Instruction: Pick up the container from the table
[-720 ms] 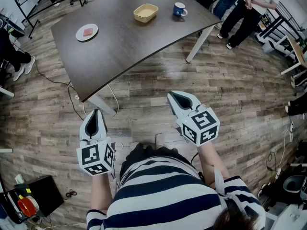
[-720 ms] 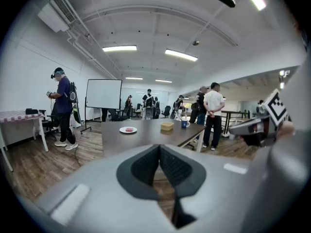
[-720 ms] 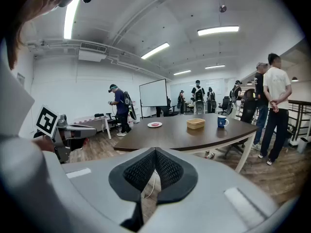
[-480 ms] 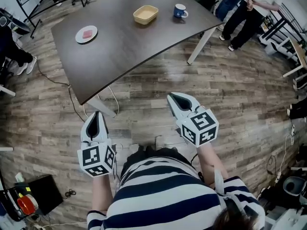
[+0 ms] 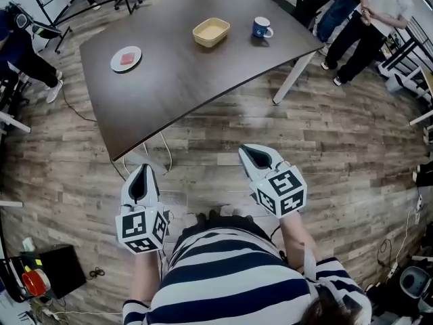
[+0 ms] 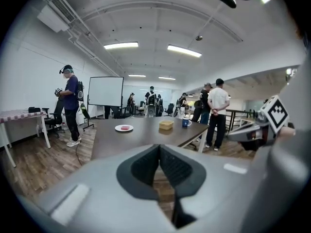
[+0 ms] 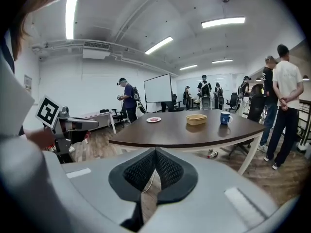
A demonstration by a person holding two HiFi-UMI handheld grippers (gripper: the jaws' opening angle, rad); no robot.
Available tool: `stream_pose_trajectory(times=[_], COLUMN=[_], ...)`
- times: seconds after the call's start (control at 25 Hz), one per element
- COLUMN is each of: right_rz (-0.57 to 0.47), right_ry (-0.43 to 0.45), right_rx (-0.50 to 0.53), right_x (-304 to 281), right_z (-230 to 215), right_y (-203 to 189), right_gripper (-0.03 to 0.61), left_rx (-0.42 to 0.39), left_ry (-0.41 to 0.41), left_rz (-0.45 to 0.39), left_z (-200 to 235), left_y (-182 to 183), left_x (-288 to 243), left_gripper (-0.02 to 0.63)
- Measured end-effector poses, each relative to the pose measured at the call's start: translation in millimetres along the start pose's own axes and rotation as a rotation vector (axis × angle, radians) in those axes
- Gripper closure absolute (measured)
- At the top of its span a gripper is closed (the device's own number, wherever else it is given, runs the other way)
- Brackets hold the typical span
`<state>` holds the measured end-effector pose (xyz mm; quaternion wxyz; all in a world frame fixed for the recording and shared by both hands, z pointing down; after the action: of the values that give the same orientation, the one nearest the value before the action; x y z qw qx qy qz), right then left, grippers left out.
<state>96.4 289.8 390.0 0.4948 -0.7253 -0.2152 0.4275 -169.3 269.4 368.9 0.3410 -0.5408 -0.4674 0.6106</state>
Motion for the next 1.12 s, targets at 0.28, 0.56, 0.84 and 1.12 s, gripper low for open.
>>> stream_pose_trajectory(times=[0.28,0.56,0.84,1.12], right_rz=[0.048,0.091,0.106,0.127], right_ry=[0.020,0.085,0.113,0.097], right_rx=[0.042,0.074,0.084,0.103], right_x=[5.0,-10.5,-53.9,-105.6], right_z=[-44.1,-64.0,-71.3,-79.5], right_y=[-5.0,-12.2,7.8,41.2], right_gripper=[0.586,0.586,0.586,0.586], left_rx=[0.031,0.046,0.057,0.063], left_ry=[0.016,0.032,0.020,-0.024], left_rz=[0.006,0.033,0.032,0.050], left_z=[-37.5,-56.9,-36.6,-7.8], left_y=[5.0,4.2,15.3,26.2], left_x=[-24.7,-38.6,-77.5,-129.5], left_gripper=[0.614,0.614,0.614,0.614])
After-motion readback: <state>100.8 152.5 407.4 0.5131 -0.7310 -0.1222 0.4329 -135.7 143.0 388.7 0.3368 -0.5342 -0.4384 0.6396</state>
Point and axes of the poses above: the fingertips, and each gripper's own axes: x backward along the fingers, z to its left, y out of its top, the point moved 4 cm from there along x, backward along the fingers, and after that the axes turned 10 degrees about y, right-handed, at the moved point
